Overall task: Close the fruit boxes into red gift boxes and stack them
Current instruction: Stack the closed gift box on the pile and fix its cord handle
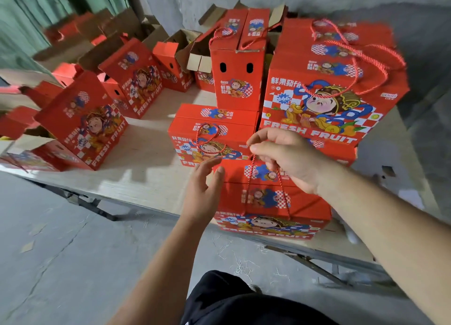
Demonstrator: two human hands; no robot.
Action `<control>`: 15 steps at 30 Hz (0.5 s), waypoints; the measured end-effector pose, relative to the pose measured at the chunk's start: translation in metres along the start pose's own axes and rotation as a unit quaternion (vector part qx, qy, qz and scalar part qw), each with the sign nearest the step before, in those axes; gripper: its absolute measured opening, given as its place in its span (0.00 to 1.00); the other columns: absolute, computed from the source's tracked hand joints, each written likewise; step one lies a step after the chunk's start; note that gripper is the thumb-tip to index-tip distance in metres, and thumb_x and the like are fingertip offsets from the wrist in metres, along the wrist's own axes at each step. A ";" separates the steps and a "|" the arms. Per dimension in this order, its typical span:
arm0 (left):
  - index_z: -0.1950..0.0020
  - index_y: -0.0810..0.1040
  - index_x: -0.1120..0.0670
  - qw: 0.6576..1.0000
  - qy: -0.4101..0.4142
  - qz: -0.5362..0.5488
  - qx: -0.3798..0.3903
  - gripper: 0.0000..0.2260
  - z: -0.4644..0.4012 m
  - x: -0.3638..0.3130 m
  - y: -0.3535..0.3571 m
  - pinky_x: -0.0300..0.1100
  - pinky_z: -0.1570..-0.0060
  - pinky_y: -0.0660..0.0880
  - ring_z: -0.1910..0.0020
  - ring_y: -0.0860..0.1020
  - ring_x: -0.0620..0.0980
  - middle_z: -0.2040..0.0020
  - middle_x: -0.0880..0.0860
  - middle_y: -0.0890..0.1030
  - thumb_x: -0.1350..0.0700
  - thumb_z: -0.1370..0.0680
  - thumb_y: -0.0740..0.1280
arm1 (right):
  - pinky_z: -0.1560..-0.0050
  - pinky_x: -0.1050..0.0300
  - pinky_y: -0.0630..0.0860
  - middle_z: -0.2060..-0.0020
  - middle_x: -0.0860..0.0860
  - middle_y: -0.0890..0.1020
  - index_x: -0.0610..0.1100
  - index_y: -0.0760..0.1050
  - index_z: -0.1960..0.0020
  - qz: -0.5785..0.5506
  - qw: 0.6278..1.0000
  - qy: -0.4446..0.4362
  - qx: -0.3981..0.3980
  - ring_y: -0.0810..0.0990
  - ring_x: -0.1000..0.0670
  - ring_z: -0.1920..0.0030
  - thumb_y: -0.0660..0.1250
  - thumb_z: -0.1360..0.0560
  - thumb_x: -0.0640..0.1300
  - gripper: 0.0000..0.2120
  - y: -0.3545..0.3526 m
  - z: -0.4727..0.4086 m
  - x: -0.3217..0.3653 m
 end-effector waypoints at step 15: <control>0.30 0.74 0.49 0.991 -0.137 0.004 0.004 0.22 0.009 0.033 -0.010 0.58 0.35 0.77 0.36 0.79 0.51 0.34 0.52 0.77 0.46 0.23 0.67 | 0.60 0.47 0.77 0.69 0.47 0.81 0.45 0.81 0.53 0.101 0.988 -0.114 -0.014 0.79 0.49 0.68 0.68 0.18 0.43 0.06 -0.010 -0.020 0.001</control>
Point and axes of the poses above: each hand's wrist, its own z-axis away from the middle knuckle, its own y-axis out of the palm, x = y × z, the point moved 4 cm from there along -z, towards the middle knuckle
